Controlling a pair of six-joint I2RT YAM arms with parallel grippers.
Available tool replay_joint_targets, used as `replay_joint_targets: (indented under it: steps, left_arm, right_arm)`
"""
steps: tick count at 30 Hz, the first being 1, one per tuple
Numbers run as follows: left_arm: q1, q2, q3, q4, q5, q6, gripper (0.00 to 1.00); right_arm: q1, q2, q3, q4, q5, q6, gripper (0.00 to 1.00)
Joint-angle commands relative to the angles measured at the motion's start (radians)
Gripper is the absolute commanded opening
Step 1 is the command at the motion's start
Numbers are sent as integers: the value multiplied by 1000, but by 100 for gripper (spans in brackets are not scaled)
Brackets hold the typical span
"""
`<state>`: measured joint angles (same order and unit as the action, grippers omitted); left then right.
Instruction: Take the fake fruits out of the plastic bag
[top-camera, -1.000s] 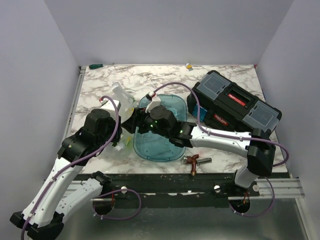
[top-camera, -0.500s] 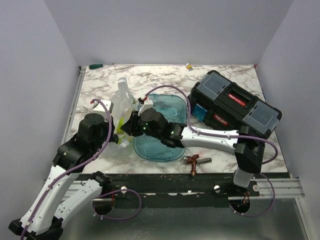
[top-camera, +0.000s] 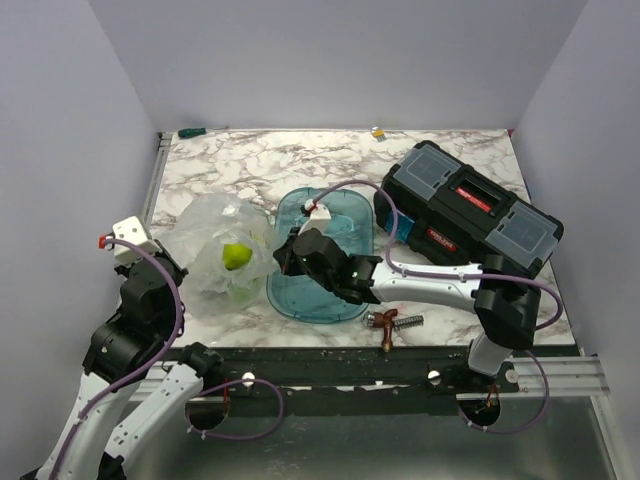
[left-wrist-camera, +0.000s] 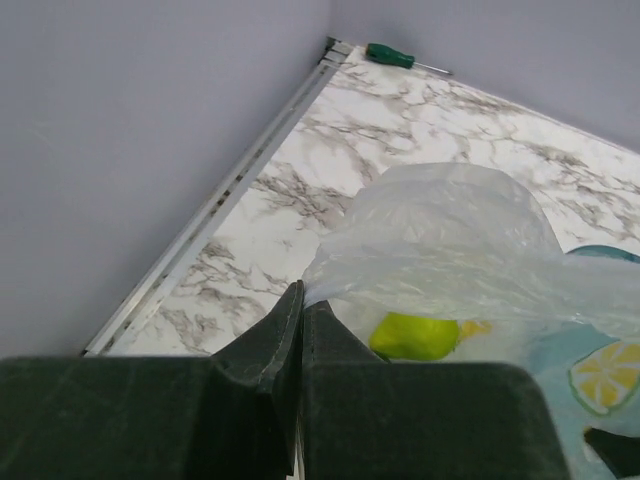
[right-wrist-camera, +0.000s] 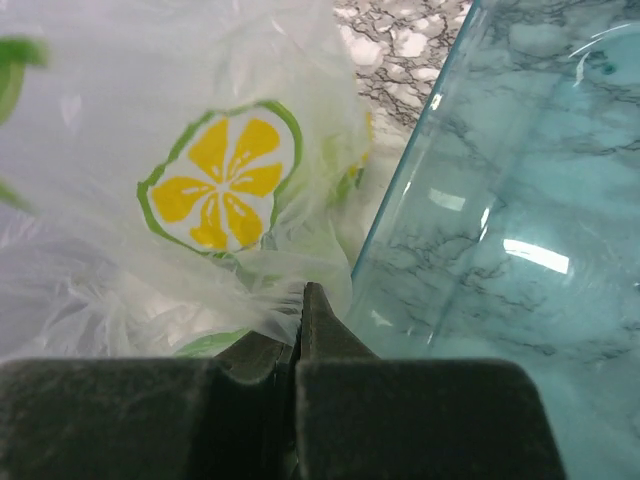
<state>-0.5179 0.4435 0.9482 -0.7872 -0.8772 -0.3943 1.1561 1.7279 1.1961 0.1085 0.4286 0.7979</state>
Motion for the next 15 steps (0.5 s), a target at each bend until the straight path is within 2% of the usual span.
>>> replay_joint_targets:
  steps: [1,4,8,12,15]
  left_arm:
    - [6,-57,-41,23,-205,13,0]
    - [7,-104,-63,73,-217,75,0]
    - [7,-132,-85,62,-218,81,0]
    - [7,-163,-101,56,-222,89,0]
    - [7,-181,-99,59,-223,100,0]
  right_arm:
    - [-40,-65,-46,100,-68,-94,1]
    - [-48,-55,-30,104,-127,-129,1]
    - [-56,-42,-27,129,-158,-153,1]
    - [-133,-42,-61,141,-220,-150,1]
    - [-158,-41,-105,228,-311,-155,1]
